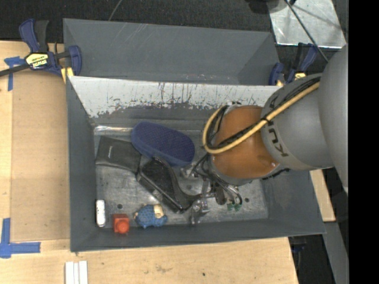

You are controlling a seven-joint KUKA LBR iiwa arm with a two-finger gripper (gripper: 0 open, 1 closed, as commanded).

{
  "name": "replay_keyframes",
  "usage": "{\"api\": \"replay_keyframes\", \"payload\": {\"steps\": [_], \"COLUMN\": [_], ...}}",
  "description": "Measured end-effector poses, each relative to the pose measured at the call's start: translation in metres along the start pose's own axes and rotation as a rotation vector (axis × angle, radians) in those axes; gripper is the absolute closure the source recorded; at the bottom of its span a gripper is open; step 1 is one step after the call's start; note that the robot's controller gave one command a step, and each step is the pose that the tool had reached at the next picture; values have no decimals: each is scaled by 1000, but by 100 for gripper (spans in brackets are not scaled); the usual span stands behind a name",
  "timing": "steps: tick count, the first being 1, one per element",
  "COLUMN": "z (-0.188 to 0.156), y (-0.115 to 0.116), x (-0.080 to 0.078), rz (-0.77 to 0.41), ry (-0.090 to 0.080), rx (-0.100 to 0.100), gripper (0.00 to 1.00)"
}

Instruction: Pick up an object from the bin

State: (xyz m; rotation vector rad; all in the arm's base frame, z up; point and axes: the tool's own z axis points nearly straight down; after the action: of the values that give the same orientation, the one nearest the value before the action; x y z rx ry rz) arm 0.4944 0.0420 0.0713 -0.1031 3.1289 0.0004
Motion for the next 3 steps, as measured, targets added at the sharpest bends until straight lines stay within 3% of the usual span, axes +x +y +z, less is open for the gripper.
{"api": "replay_keyframes", "payload": {"steps": [1,2,3], "z": [-26,-2,-5], "y": [-22,-7,-5], "x": [-4,-26,-32], "rz": [-279,-171,-171], "ry": [5,16,-11], "rx": [-1,3,2], "gripper": [0,0,100]}}
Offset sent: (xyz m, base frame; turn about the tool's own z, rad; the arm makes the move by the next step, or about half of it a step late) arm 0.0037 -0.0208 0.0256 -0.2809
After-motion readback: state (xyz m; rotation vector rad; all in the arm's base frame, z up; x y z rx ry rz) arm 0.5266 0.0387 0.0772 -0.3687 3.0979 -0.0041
